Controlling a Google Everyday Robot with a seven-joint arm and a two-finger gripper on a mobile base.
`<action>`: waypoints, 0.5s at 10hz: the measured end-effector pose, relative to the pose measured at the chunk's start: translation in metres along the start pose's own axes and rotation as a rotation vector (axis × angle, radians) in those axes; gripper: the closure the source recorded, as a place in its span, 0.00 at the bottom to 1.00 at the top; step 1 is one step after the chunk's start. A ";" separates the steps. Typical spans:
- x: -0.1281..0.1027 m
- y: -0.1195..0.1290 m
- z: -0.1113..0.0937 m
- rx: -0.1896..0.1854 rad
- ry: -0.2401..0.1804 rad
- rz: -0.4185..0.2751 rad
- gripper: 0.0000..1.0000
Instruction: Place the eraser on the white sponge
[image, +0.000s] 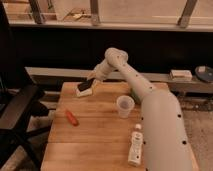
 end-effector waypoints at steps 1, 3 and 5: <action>0.004 -0.006 0.016 -0.017 -0.011 0.019 1.00; 0.004 -0.019 0.048 -0.040 -0.052 0.048 1.00; 0.002 -0.026 0.068 -0.056 -0.094 0.069 0.99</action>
